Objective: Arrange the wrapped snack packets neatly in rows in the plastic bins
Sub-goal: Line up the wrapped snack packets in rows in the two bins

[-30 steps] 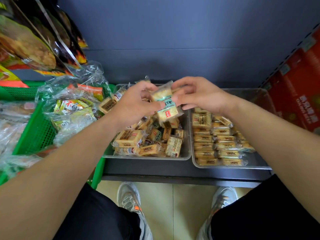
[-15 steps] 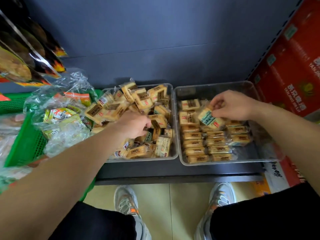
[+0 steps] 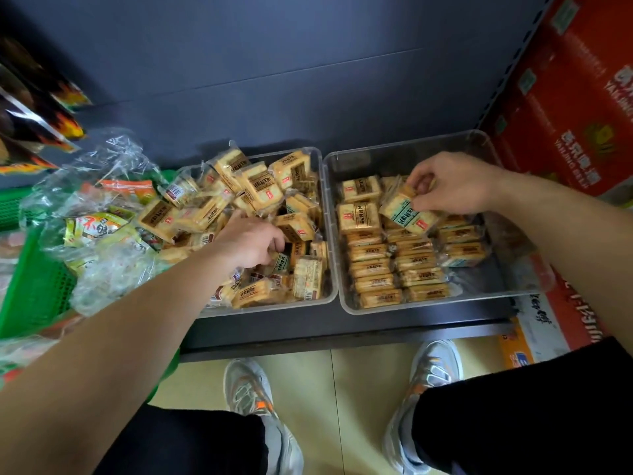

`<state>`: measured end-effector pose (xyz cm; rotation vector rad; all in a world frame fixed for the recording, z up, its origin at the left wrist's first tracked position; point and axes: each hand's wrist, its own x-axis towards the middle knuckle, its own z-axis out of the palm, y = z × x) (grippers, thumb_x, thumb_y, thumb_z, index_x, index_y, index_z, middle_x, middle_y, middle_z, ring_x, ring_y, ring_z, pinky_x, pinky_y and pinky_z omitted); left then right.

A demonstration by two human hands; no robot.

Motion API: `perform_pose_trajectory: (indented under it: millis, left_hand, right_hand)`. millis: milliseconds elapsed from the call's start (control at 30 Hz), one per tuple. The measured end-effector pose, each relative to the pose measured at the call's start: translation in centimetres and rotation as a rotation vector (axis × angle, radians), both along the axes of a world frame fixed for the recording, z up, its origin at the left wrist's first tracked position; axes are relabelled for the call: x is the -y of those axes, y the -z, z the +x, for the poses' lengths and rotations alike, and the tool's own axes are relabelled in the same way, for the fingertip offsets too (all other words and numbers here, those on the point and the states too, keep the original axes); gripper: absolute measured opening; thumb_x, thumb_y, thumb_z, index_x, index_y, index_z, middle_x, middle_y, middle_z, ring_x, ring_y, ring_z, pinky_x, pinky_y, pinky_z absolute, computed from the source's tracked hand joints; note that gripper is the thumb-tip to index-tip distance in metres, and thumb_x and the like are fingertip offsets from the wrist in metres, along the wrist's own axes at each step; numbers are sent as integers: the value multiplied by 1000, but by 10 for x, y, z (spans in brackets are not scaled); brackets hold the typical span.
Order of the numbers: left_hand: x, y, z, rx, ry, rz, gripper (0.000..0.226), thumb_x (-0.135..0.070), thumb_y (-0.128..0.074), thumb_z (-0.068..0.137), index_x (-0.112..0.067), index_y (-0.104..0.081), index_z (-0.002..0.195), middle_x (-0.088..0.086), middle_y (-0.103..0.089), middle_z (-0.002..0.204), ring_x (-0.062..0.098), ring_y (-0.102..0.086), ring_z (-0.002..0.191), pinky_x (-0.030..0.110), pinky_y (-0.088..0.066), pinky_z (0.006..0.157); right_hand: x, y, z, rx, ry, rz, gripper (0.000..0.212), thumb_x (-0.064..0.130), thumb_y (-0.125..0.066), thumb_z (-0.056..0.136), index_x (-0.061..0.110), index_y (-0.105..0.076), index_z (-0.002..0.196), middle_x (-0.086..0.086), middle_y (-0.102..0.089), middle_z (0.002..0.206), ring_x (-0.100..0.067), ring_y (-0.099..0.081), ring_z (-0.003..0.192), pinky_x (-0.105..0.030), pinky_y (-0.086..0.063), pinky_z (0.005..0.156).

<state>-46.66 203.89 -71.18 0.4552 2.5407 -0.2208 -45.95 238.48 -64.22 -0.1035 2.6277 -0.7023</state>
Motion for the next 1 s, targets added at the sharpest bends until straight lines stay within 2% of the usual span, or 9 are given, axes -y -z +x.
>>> perform_pose_trajectory:
  millis: [133,233,367,467,533,600,700,867,1000]
  left_hand:
    - [3,2,-1,-32,-44,100,29,-31,-79,87,-38,-68,112,-19,-71,110,9,-63,106,45,-24,117]
    - [1,0,3,-31,29,-45,48,-36,-73,89,-37,-59,135,-8,-64,134,19,-56,124,46,-25,117]
    - [2,-2,5,-26,86,-92,44,-39,-72,90,-33,-61,132,-8,-65,129,18,-56,122,45,-27,116]
    - [4,-4,6,-30,-36,60,31,-28,-75,89,-27,-69,120,-4,-69,116,17,-62,110,38,-38,111]
    - [6,-3,7,-27,-132,174,23,-14,-74,90,-23,-72,112,-3,-71,109,10,-66,95,26,-44,98]
    - [8,-5,7,-38,-147,222,20,-12,-74,90,-25,-73,105,-6,-73,105,6,-65,87,23,-46,93]
    - [6,-13,11,-63,-135,251,13,-21,-75,91,-32,-72,98,-15,-73,100,4,-64,86,27,-50,98]
    - [-2,-51,19,-155,-158,355,10,-26,-68,95,-36,-69,98,-19,-70,101,2,-66,84,26,-51,84]
    - [-4,-75,36,-201,-242,572,16,-19,-64,98,-33,-68,104,-23,-64,99,-7,-61,87,23,-47,85]
  right_hand:
    - [3,0,-1,-11,-14,11,27,24,-78,84,23,-70,109,8,-68,94,-5,-62,82,-22,-42,62]
    - [5,1,-3,-3,-25,12,28,24,-79,82,22,-72,109,7,-69,93,-8,-64,83,-22,-42,62]
    - [9,0,-3,-2,-34,23,28,24,-78,82,23,-71,109,8,-68,92,-7,-63,83,-23,-42,62]
    - [13,-1,-2,-4,-45,29,28,23,-78,83,24,-71,110,9,-68,93,-5,-63,84,-23,-45,65]
    - [14,0,-2,-6,-45,30,28,23,-78,83,24,-72,109,9,-69,92,-5,-64,84,-25,-49,69]
    - [14,0,-1,1,-45,29,28,23,-79,83,23,-72,109,9,-69,92,-6,-64,84,-28,-53,75]
    - [14,-2,-1,-4,-46,29,26,23,-78,83,23,-72,109,8,-69,92,-7,-65,85,-30,-54,75]
    - [17,-7,2,-14,-47,7,23,22,-78,83,25,-71,105,10,-68,89,-5,-63,81,-26,-49,69]
    - [24,-15,9,-11,-59,-23,25,21,-78,83,23,-72,107,8,-70,91,-8,-66,85,-30,-55,76]
